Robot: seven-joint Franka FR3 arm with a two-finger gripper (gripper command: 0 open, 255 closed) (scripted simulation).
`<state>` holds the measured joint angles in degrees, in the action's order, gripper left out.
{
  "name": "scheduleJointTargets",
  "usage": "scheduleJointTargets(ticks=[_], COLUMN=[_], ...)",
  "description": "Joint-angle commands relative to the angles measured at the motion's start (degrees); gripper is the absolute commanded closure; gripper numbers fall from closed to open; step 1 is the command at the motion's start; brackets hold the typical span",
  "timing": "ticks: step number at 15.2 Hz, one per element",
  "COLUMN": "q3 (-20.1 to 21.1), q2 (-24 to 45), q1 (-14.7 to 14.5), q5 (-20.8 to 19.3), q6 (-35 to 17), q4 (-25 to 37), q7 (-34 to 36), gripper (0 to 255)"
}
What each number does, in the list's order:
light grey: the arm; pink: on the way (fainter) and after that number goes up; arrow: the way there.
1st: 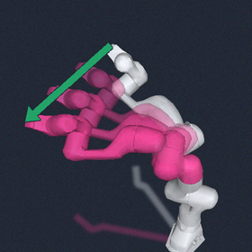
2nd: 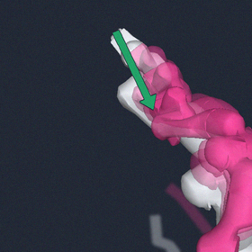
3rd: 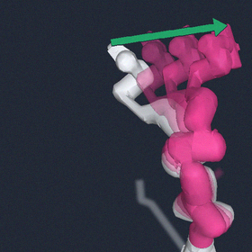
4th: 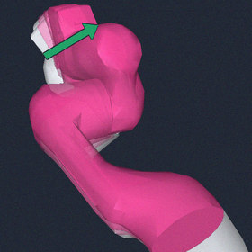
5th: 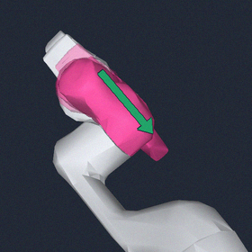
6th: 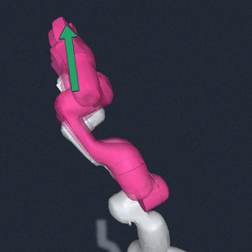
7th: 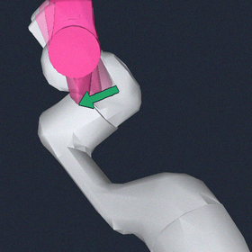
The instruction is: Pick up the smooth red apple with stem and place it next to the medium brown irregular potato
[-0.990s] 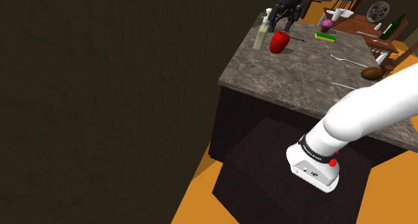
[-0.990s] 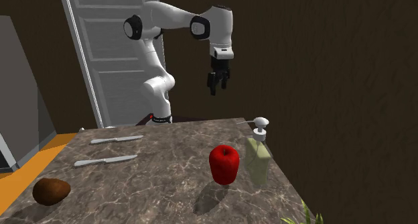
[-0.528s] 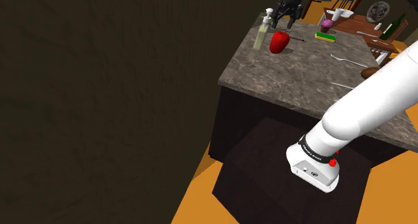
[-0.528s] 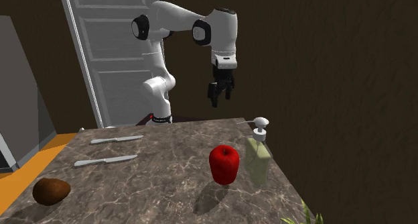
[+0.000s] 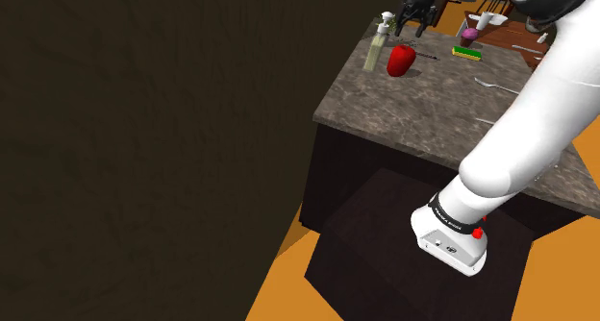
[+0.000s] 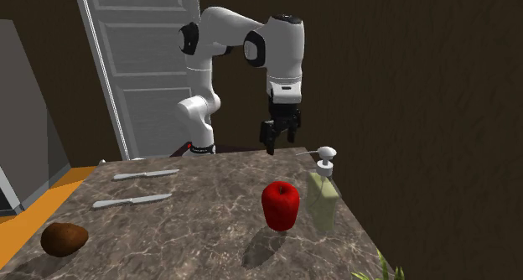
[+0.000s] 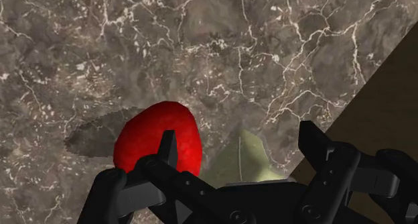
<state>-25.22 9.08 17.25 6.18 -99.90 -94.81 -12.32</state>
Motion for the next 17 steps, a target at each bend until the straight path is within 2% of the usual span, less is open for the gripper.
scheduleJointTargets(ticks=[1,7,14,17], q3=[-0.9,-1.9,-1.7,-1.7], q2=[4.3,17.1,16.6,16.6], q1=[1.9,8.8,7.9,7.8], q5=[1.9,7.5,7.4,7.5], q6=[1.0,5.3,-0.4,-0.8], q4=[4.7,20.3,14.2,13.7], q7=[-1.5,-4.0,-4.3,-4.3], gripper=[0,0,0,0])
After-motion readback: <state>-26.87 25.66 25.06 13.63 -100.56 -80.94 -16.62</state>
